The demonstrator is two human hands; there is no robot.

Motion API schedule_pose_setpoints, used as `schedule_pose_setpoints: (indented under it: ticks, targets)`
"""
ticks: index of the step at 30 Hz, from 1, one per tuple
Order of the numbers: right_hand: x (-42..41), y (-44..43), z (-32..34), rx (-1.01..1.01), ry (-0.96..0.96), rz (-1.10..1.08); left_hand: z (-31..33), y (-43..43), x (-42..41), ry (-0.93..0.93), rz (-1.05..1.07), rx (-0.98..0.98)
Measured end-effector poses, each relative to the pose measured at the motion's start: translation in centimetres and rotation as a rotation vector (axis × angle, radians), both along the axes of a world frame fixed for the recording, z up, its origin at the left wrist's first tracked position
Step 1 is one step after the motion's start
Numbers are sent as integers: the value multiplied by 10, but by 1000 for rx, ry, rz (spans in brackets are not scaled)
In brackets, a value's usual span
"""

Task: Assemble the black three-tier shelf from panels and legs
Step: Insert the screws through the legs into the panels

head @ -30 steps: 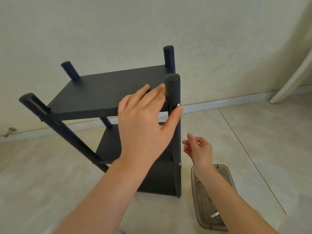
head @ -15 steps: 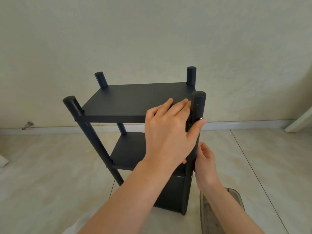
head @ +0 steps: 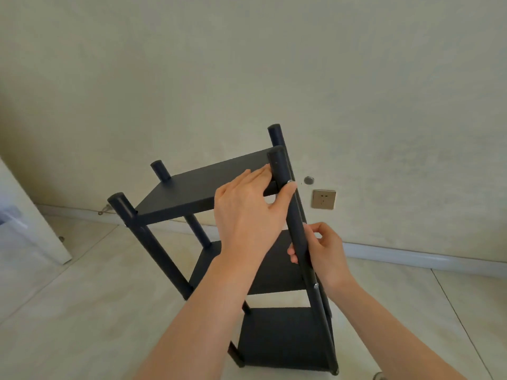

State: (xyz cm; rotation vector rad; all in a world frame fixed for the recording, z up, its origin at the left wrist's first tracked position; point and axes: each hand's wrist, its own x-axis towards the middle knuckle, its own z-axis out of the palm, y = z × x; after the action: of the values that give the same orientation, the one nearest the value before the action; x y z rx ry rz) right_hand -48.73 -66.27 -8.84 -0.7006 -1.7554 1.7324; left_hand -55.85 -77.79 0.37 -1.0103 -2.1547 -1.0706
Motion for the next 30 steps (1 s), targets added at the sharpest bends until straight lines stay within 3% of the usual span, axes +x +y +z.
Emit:
schedule_pose_setpoints:
  ticks: [8,18,26,30]
  targets:
    - [-55,-38,24,141,-24,145,-2,-52,-39,-21,153,201]
    - [-78,-68,31,370,-101,292,-8,-104,-47,-229,218,348]
    - [-88,-79,12,394,-68,313,-32,-140,-48,-503,160,509]
    - [-89,-82,-6,401,-78,289,-52,-155,-52,-750,163,590]
